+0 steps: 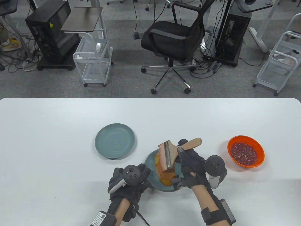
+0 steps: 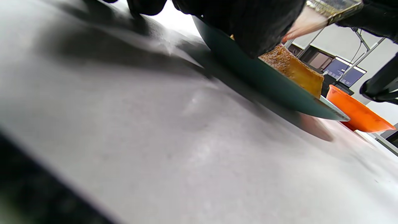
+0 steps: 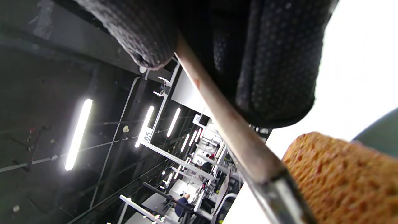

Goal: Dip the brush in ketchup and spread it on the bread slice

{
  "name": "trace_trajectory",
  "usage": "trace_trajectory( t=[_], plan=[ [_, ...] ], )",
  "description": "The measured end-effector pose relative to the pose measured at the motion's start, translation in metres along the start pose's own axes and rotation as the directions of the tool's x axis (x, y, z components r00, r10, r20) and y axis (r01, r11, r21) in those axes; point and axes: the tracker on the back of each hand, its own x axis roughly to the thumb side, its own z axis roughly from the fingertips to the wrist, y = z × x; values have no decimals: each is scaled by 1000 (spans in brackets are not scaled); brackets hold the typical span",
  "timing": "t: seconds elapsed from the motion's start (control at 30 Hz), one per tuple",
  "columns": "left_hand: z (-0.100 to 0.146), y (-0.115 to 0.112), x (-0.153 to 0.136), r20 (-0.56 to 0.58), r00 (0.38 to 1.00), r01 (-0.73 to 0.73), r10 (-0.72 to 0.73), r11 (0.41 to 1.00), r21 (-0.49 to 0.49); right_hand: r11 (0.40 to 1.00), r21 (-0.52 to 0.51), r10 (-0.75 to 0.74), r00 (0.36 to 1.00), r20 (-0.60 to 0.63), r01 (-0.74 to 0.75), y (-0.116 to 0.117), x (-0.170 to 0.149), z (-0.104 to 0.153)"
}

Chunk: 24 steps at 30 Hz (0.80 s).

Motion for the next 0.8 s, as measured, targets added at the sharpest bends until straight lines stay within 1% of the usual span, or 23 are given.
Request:
trace_trajectory(
  t=[0.07, 0.2, 0.23, 0.27, 0.33, 0.4, 0.43, 0.5, 0.53, 0.57, 0.6, 0.67, 0.7, 0.77, 0.8],
  plan=[
    [1, 0, 0, 3, 1000, 10, -10, 1000, 0, 989, -48, 141, 989, 52, -138, -12, -2, -3],
    [1, 0, 0, 3, 1000, 11, -11, 1000, -5, 968, -179, 192, 977, 95, -173, -39, -1, -4],
    [1, 0, 0, 2, 1000, 12, -12, 1000, -6, 964, -204, 198, 975, 106, -173, -42, 0, -4],
    [1, 0, 0, 1, 1000, 14, -14, 1000, -6, 965, -205, 187, 976, 108, -163, -42, 0, -3],
    [1, 0, 0, 1, 1000, 16, -16, 1000, -7, 986, -144, 98, 991, 92, -85, -34, -1, -2],
    [1, 0, 0, 3, 1000, 13, -13, 1000, -7, 998, -53, -27, 999, 46, 29, -15, -4, 0],
    [1, -1, -1, 5, 1000, 9, -9, 1000, -6, 997, -14, -73, 997, 1, 73, -6, -6, 1],
    [1, 0, -1, 7, 1000, 7, -7, 1000, -8, 990, 18, -137, 988, -66, 138, 5, -9, 4],
    [1, 0, -1, 7, 1000, 7, -7, 1000, -9, 991, 20, -132, 988, -80, 134, 7, -10, 4],
    [1, -1, -1, 7, 1000, 7, -7, 1000, -9, 994, 23, -101, 992, -73, 103, 6, -10, 3],
    [1, -1, -1, 8, 1000, 7, -7, 1000, -10, 999, 5, -39, 998, -46, 39, 0, -10, 2],
    [1, 0, -1, 9, 1000, 6, -6, 1000, -13, 998, -48, 49, 999, 10, -48, -13, -8, -2],
    [1, 0, -2, 10, 1000, 2, -2, 1000, -14, 989, -100, 113, 992, 62, -107, -24, -5, -3],
    [1, 0, -1, 8, 1000, 2, -2, 1000, -13, 969, -169, 199, 973, 115, -178, -37, -2, -5],
    [1, 0, -1, 5, 1000, 7, -7, 1000, -13, 969, -175, 195, 972, 127, -172, -40, 0, -5]
  ],
)
